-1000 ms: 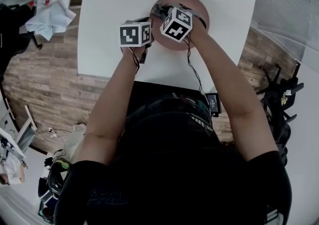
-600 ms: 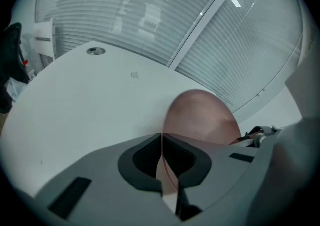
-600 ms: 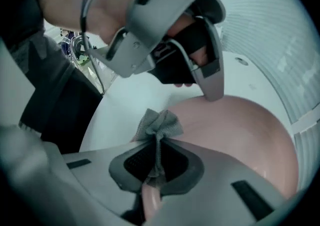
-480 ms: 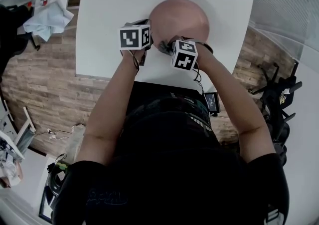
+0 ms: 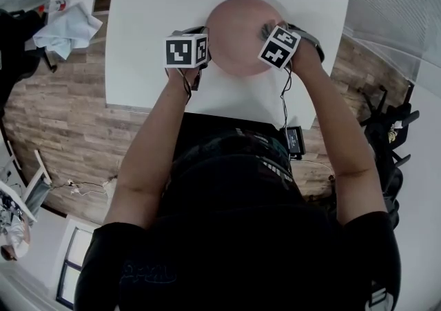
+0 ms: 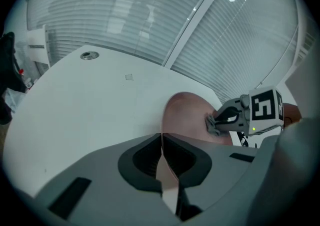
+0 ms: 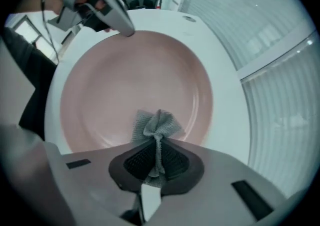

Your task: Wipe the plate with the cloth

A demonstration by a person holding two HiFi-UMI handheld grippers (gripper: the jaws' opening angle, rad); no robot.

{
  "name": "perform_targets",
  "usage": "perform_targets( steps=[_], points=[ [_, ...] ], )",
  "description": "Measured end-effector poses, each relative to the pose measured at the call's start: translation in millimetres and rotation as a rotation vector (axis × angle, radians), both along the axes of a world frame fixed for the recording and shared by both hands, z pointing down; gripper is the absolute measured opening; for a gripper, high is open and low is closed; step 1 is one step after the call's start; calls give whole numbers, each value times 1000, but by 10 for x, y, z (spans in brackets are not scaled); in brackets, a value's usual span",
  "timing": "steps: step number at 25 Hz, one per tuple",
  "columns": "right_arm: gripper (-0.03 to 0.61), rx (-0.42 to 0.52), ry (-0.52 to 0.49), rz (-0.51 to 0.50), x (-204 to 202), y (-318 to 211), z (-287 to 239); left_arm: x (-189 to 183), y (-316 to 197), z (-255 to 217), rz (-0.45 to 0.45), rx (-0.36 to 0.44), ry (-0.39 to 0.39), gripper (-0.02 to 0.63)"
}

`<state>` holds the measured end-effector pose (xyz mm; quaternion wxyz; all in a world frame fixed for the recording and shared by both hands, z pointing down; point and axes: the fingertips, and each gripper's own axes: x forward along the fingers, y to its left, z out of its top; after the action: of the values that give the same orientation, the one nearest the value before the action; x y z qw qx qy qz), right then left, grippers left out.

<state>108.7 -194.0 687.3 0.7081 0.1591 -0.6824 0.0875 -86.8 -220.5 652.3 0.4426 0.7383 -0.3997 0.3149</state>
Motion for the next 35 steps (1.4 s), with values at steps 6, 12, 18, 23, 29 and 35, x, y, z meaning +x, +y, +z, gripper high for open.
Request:
perform_targets(
  steps=[6,12,18,23,29,35],
  points=[
    [35,253,-127,112,-397,-789,-45,10,5,2,10,1,-3,28],
    [35,249,-360,39,-1275,-774,-88,1,-5,8,5,9,-9,29],
    [37,251,-485,125,-1353,-639,-277,-5,-37,-39,5,52,-6,32],
    [37,276,-590,278,-1156,-499,-557,-7,9,-145,21,90,13,84],
    [37,312,-753,524,-989,-391,-993,-122,79,-430,47,147,32,101],
    [37,394,-951,703,-976,-200,-1741,-261,202,-1008,88,265,67,103]
  ],
)
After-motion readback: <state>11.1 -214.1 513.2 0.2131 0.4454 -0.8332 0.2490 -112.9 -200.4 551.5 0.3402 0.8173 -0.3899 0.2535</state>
